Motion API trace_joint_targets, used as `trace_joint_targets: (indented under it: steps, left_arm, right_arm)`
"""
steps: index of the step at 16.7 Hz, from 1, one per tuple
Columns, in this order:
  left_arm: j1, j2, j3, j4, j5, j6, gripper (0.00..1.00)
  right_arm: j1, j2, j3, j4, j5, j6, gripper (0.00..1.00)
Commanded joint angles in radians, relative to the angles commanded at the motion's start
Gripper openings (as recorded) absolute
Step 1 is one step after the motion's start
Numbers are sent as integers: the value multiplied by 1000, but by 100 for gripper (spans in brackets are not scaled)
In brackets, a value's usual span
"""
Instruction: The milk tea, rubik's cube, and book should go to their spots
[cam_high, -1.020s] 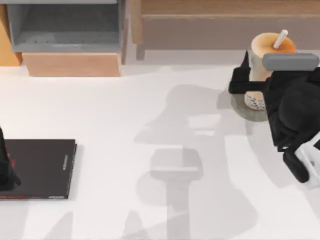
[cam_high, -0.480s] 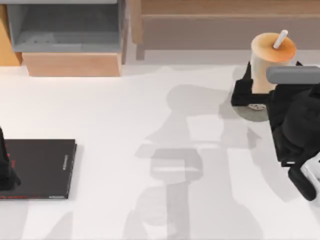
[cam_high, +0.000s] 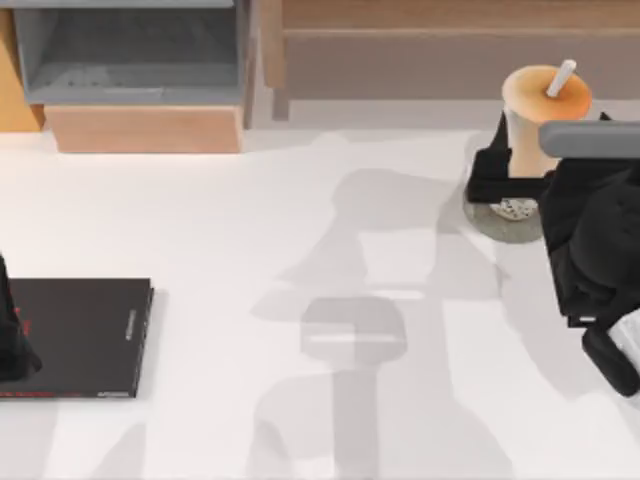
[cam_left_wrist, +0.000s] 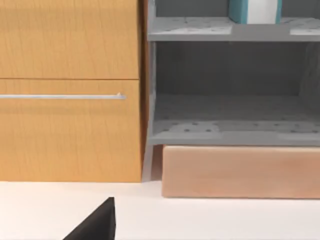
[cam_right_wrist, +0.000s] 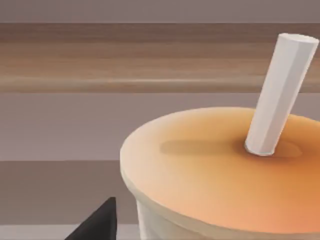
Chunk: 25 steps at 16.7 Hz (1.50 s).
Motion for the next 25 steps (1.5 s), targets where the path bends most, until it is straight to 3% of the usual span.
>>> trace_joint_targets:
  steps: [7,16,21,25]
  left_arm:
    - [0,0,0,0,0,0,100]
    - [0,0,0,0,0,0,100]
    - [0,0,0,0,0,0,100]
    - [0,0,0,0,0,0,100]
  right_arm:
    - [26,-207,-44,-172,19,2,100]
    - [-20,-261,-12,-247,-13,-33,100]
    - [-166,-418,53,-507,-117,-143,100]
    - [-326,-529,97,-846,-213,-249,100]
